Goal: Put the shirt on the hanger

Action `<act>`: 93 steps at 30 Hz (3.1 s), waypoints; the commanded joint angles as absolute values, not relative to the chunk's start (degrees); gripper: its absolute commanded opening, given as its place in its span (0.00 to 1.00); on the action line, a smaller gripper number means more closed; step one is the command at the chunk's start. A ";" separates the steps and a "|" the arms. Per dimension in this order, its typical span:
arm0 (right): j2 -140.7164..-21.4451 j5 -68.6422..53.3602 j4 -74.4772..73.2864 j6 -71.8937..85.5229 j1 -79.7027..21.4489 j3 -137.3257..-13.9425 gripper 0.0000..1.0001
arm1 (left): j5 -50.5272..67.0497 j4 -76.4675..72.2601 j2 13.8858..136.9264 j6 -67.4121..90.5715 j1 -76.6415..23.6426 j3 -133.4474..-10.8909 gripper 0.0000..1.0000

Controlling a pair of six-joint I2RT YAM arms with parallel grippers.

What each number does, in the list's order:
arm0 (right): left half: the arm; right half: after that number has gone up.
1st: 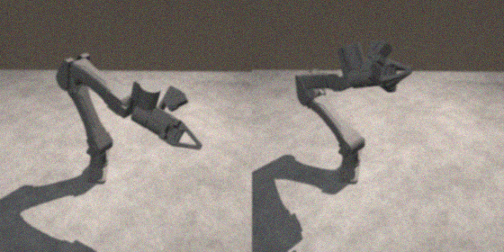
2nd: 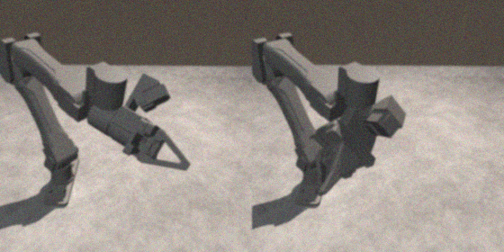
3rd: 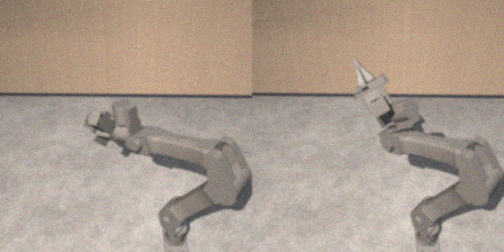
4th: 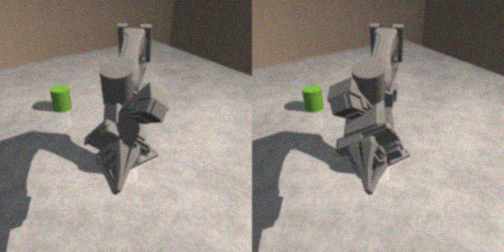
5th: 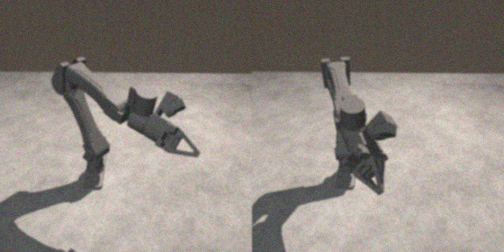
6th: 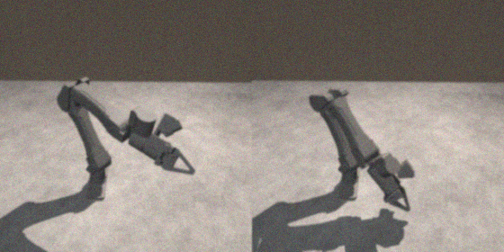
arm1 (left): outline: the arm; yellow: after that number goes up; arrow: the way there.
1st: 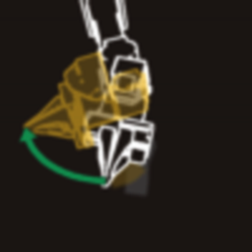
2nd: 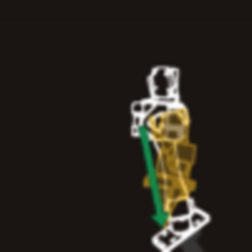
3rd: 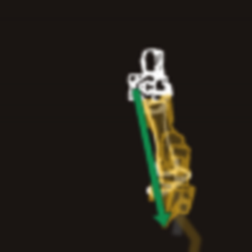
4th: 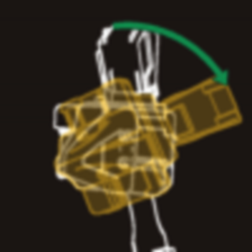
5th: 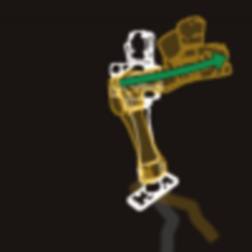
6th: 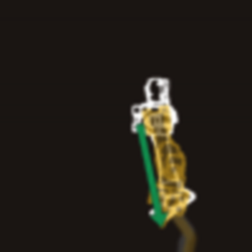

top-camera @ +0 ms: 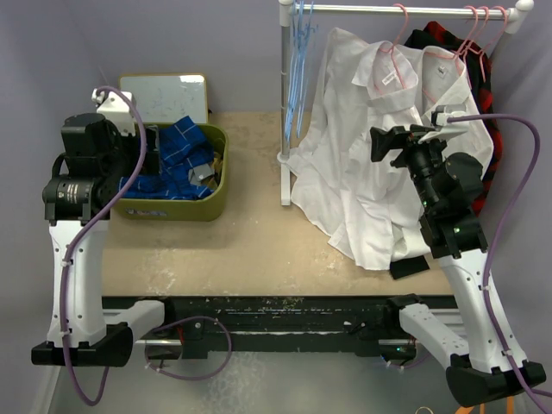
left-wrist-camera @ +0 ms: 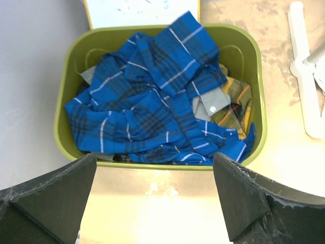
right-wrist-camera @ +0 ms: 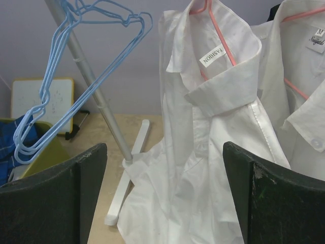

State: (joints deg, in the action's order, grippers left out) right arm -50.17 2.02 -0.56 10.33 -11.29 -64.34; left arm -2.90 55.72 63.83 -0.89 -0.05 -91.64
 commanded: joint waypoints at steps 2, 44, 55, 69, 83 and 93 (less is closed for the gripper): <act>-49.36 1.76 1.14 10.36 -11.43 -66.35 0.96 | -9.09 54.41 62.94 -1.26 0.26 -95.59 0.99; -48.74 -23.29 0.69 33.04 -11.92 -49.61 0.95 | -4.54 43.59 110.27 -10.20 0.34 -108.78 0.93; -49.38 -28.78 3.80 30.62 -12.96 -46.75 0.95 | -1.56 44.21 105.29 -9.64 0.35 -105.66 0.02; -47.04 -16.05 24.16 19.64 -37.08 -40.13 1.00 | 25.93 55.16 76.30 -10.98 0.35 -111.10 0.01; -76.71 2.65 40.69 -6.09 -57.65 -62.43 1.00 | 32.06 65.36 77.60 -10.68 0.30 -128.57 0.04; -95.62 -9.01 36.00 -11.75 -57.40 -83.74 1.00 | 34.07 69.09 75.43 -12.90 0.26 -129.90 0.06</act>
